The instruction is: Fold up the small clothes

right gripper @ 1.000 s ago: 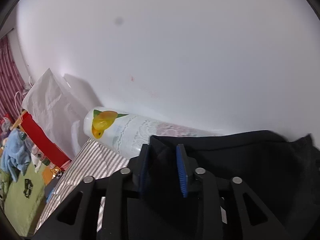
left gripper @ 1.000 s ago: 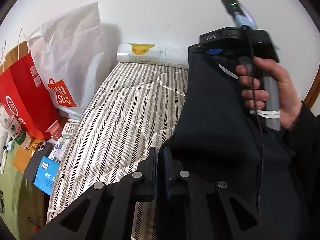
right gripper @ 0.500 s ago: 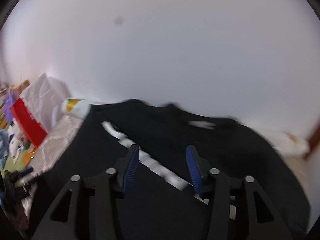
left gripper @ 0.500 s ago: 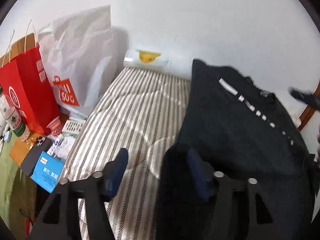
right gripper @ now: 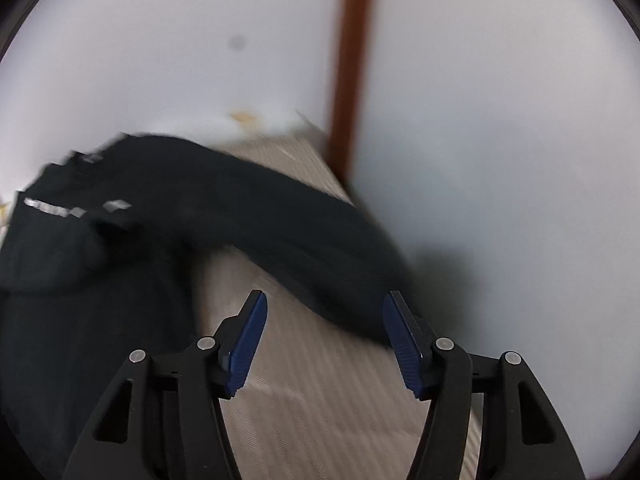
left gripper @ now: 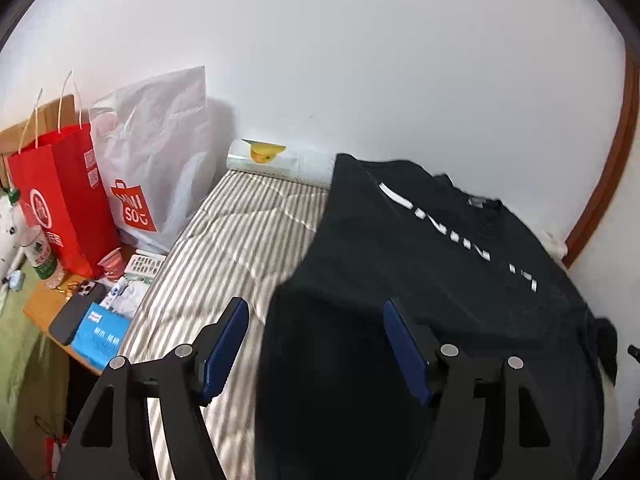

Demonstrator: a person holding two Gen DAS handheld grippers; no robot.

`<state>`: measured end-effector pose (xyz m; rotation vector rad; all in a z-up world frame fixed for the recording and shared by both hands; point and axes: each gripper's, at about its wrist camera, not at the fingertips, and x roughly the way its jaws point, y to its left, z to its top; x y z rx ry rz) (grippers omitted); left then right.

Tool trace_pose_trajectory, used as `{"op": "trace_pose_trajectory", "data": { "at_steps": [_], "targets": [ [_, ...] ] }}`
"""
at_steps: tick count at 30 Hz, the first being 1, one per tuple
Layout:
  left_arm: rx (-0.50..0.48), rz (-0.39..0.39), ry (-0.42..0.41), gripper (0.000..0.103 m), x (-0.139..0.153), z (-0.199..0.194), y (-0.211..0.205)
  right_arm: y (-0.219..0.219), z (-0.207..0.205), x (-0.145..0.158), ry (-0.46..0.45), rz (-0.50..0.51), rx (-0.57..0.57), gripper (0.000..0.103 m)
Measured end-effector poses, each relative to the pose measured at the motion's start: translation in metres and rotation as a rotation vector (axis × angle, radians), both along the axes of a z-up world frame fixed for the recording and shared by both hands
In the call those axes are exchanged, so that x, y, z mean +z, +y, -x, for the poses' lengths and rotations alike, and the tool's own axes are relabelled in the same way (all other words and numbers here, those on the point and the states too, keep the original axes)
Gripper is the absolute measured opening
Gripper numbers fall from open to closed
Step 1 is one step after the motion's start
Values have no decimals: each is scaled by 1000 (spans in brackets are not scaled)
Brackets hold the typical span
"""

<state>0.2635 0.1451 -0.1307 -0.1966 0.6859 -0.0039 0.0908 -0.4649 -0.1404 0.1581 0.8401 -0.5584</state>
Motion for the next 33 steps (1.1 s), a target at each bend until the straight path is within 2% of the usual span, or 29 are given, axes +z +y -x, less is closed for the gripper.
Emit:
{"op": "trace_pose_trajectory", "data": {
  "at_steps": [3,8,9,11,15,16,18,19,20,24,29,33],
  "targets": [
    [-26,9,22,69,-3,13,-15,-28,25,-33,33,-41,-37,60],
    [-23,2,43,69,-4,27,-37,-59,25,-68,53,-108,-56,60],
    [-19,1,47,69,-4,28,-40,-63,22,-73,62,-119,-55,60],
    [-11,-5,54,69,-1,29,-45,-72,15,-77,50,-123,-50,70],
    [14,-24,54,69,6,30,-54,-89,0,-79,55,-107,-68,70],
    [21,-27,53,69,7,31,-55,-89,-8,-77,40,-116,-68,58],
    [34,-30,55,69,6,32,-57,-91,-10,-75,20,-107,-59,29],
    [41,-29,61,69,4,32,-57,-89,-10,-71,24,-90,-60,14],
    [43,-28,65,69,3,32,-57,-89,-11,-69,22,-88,-57,11],
    [63,-3,110,69,-9,26,-53,-91,-18,-41,-49,-74,-59,9],
    [71,7,112,69,-12,24,-50,-69,-28,30,-211,-2,-31,8],
    [64,5,121,69,-10,24,-42,-33,-51,84,-339,38,30,8]
  ]
}}
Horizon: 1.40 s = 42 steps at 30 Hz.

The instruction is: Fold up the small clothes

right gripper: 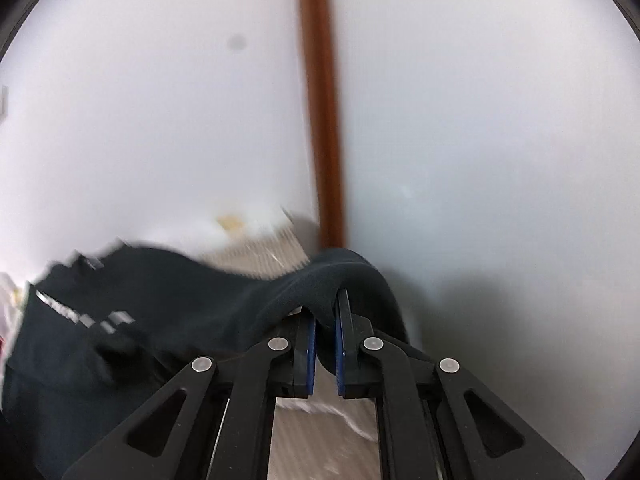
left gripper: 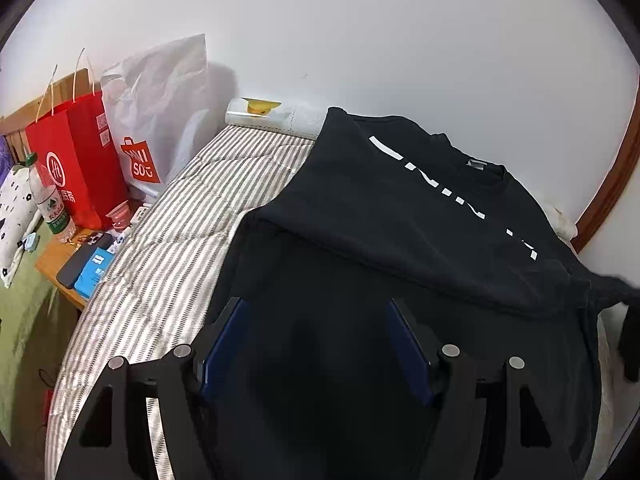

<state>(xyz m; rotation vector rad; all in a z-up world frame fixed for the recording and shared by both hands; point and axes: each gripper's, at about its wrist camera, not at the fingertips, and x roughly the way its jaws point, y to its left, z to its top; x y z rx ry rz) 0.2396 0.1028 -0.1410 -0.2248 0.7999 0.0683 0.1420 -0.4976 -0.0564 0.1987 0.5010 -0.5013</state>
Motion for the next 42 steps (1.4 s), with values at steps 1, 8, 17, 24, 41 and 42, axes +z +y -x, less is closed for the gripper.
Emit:
{"op": "trace_pose_trajectory", "data": {
  "at_steps": [1,8,17,24,41,42],
  "targets": [
    [-4,1,-8,69,2,2,4,10,-6,10,-21,4,17,8],
    [-14,16,-52,69,13,10,31,149,-60,72,-112,41,276,8],
    [-44,8,-42,71,13,25,49,316,-133,-8,71,90,530,11],
    [-70,-15,-39,72,9,39,43,318,-133,-88,226,8,535,48],
    [-376,-70,-87,72,33,30,-136,145,8,-101,205,-57,340,80],
    [-399,-67,-94,72,34,28,-150,133,16,-108,222,-73,319,80]
  ]
}}
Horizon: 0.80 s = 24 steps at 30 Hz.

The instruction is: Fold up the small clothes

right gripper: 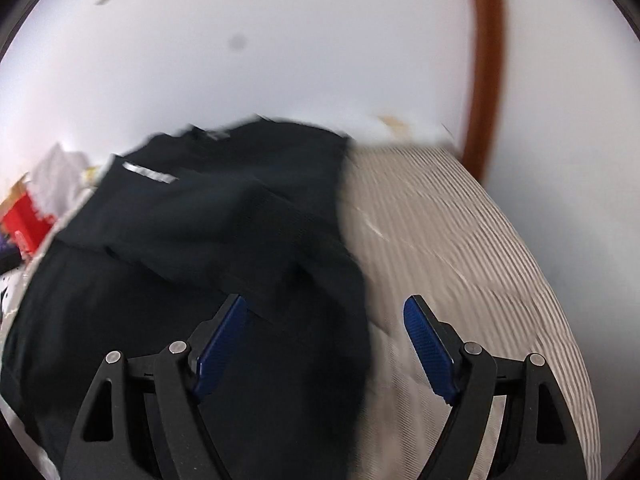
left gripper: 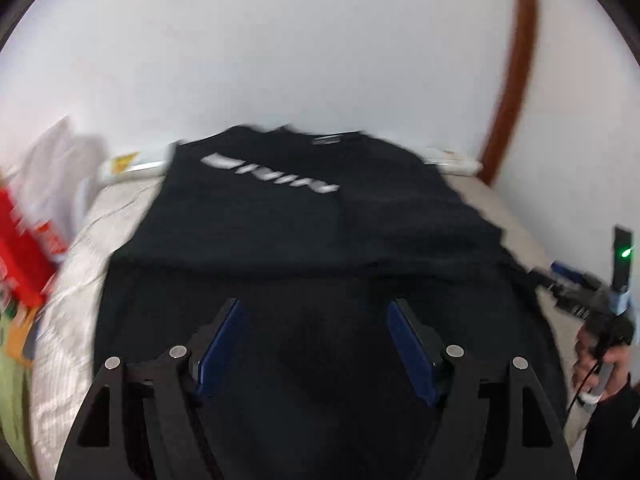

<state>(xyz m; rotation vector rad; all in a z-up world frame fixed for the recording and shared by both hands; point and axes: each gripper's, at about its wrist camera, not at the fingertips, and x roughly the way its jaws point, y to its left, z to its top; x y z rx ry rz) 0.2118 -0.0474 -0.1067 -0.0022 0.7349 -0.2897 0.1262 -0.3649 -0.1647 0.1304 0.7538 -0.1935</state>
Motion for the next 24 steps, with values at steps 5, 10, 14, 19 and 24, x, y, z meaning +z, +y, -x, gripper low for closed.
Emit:
{"op": "trace_pose_trajectory", "data": {
  "at_steps": [5,10,14,19,24],
  "targets": [
    [-108,7,12,72,-1,-13,-81,-30,29,-20,52,24,-45,80],
    [-188,-24,43,72,-22,-27,-163,-65,44,-37,73,-4,-89,80],
    [-189,-64,59,72,-44,-39,-202,-83,47,-38,59,-64,-95,80],
    [-160,-142,107,72,-75,-59,-233,-75,43,-42,78,-56,-48,80],
    [-151,-194,144,88,-99,-74,-249,-73,42,-40,70,-58,-49,80]
  ]
}}
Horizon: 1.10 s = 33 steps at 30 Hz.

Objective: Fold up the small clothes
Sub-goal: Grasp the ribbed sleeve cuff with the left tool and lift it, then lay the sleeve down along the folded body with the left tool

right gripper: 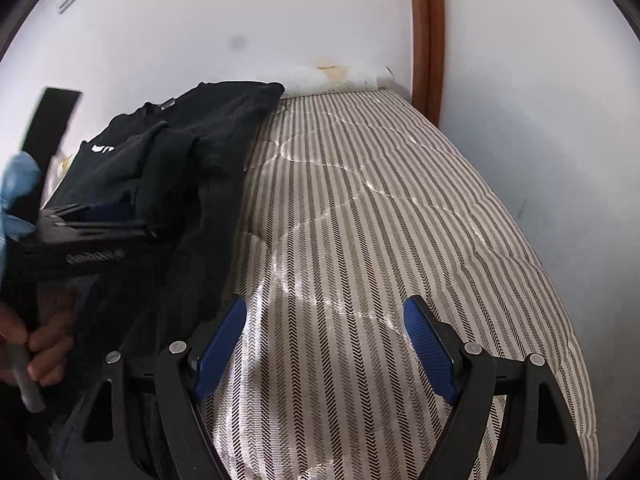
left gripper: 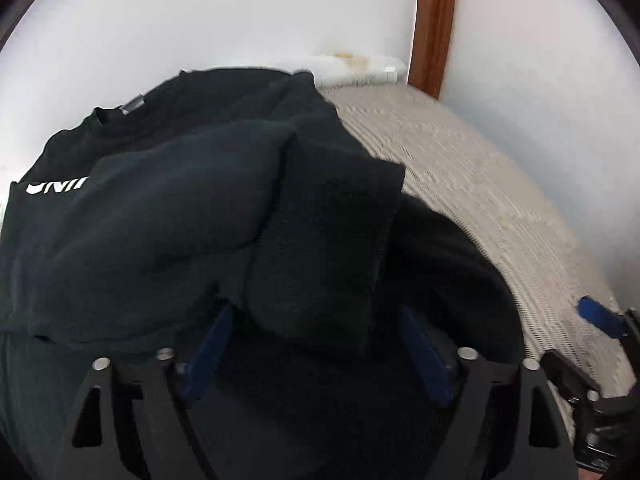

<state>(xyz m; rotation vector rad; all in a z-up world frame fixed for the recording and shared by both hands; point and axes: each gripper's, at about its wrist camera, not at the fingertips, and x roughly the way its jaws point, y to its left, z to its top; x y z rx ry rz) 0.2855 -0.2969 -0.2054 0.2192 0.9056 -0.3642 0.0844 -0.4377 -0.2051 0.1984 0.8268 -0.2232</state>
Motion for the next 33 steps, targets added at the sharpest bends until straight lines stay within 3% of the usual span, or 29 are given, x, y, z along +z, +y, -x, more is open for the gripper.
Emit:
{"op": "trace_pose_trajectory", "data": {
  "at_steps": [3,6,7,8,9,12,13,17,22,25,33],
  "targets": [
    [6,-39,-27,93,-5,-3,-12,-4,0,-1,5,-11,-29,80],
    [32,-13,-18,92,-4,-9,-10,-5,1,-1,8,-5,-44,80],
    [43,-12,-26,84,-3,-10,-8,-5,1,-1,16,-1,-48,80],
    [52,-15,-34,65,-2,-10,-8,-4,0,-2,23,3,-50,80],
    [76,-22,-47,53,2,-8,-3,-4,-1,-3,32,7,-51,80],
    [55,65,-5,18,17,-8,21,-2,-1,-2,32,15,-51,80],
    [40,87,-6,15,25,-7,32,-3,-1,-2,30,15,-55,80],
    [15,119,-90,15,56,0,69,-6,1,-1,17,7,-83,80],
    [74,171,-181,15,94,-1,141,-7,2,0,9,6,-101,80],
    [112,161,-220,15,104,-10,176,-7,2,0,11,8,-109,80],
    [185,222,-234,15,110,-46,268,-5,-6,-4,39,14,-88,80]
  ]
}}
